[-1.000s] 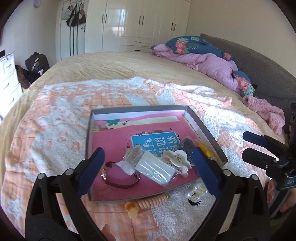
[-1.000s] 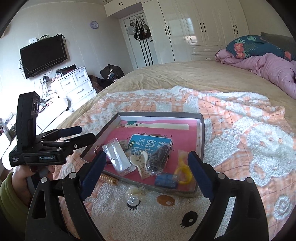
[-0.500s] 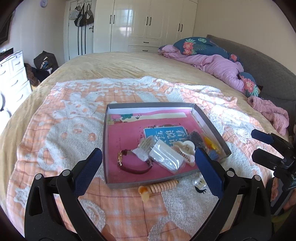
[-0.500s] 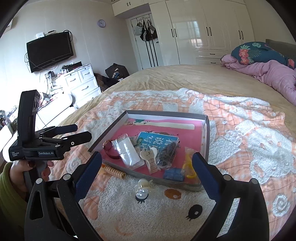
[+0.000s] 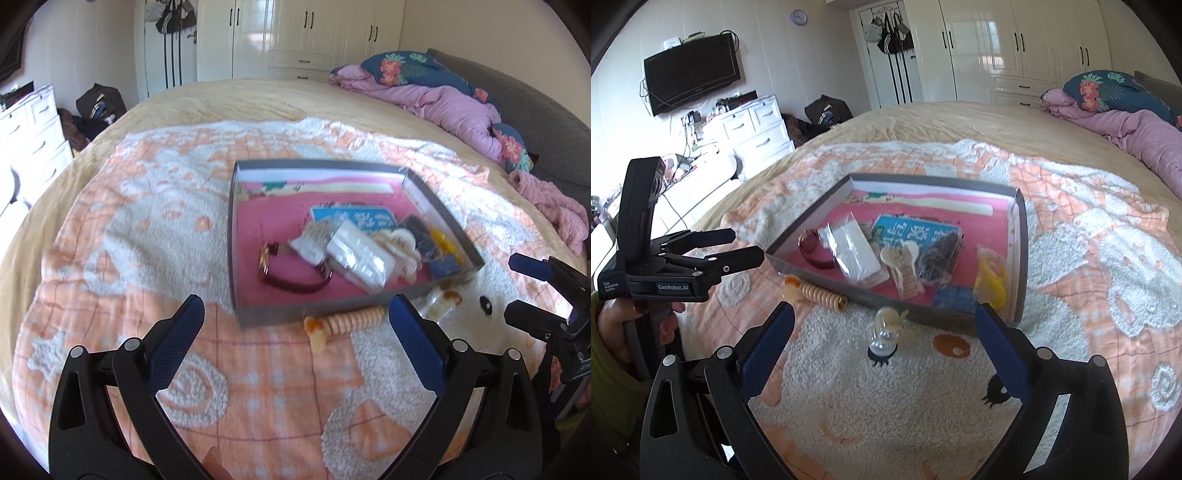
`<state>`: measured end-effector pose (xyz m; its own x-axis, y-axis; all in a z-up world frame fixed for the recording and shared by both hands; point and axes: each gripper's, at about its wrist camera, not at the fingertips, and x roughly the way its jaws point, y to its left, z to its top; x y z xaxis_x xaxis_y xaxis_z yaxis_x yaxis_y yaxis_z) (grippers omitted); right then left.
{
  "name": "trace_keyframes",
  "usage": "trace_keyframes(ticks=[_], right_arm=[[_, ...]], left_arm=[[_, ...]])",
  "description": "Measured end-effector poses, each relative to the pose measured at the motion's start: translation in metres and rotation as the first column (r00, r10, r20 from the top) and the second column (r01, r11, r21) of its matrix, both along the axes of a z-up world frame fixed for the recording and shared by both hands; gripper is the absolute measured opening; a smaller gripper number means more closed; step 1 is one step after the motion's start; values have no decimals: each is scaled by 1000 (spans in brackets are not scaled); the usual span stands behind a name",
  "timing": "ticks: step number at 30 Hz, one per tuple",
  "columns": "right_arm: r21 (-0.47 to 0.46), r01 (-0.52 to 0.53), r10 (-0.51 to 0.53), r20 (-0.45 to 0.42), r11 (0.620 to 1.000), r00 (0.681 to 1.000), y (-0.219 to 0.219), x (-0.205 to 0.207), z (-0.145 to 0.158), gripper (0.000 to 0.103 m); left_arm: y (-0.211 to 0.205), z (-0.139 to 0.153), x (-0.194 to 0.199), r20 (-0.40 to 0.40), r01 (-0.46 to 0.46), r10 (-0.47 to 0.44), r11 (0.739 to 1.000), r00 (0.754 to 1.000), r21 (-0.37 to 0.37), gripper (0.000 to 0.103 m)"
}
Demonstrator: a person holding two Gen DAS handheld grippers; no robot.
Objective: Organize jewelry
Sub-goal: 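Grasp the orange spiral hair tie with the left tool while the right tool grasps the pearl clip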
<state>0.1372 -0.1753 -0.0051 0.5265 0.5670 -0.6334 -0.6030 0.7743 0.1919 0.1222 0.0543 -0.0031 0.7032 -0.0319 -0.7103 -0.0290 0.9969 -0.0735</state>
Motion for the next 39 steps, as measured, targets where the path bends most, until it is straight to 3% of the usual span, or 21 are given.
trace_keyframes(ticks=[8,14,20,27,29,34,37,39], right_arm=[[-27,-21,20,-65,999,998,11,9,-33,96],[-16,-23,21,-142,1000,990,14,24,-54,83],[-9,-48,45,-198,999,979,22,35,-69,60],[13,-49,50,-204,999,978,19,42,-71,46],[17,-51,53,-205,999,977,19,42,-71,46],[21,-52,56,-206,998,977,18,43,-71,46],[25,-54,58,-208,998,976,18,45,-70,46],[29,-57,62,-209,998,976,18,45,-71,43]], left_arm=[[4,-27,1,-86,0,-2,1000,996,-24,94],[1,-41,7,-125,18,-26,998,992,-63,94],[-4,-55,14,-152,45,-63,992,986,-119,93],[-5,-59,22,-151,38,-64,985,986,-168,53],[-2,-60,24,-148,30,-58,981,987,-190,48],[0,-62,31,-143,29,-68,965,987,-261,48],[-5,-63,35,-148,26,-65,967,987,-254,47],[-7,-64,35,-150,25,-62,972,987,-235,40]])
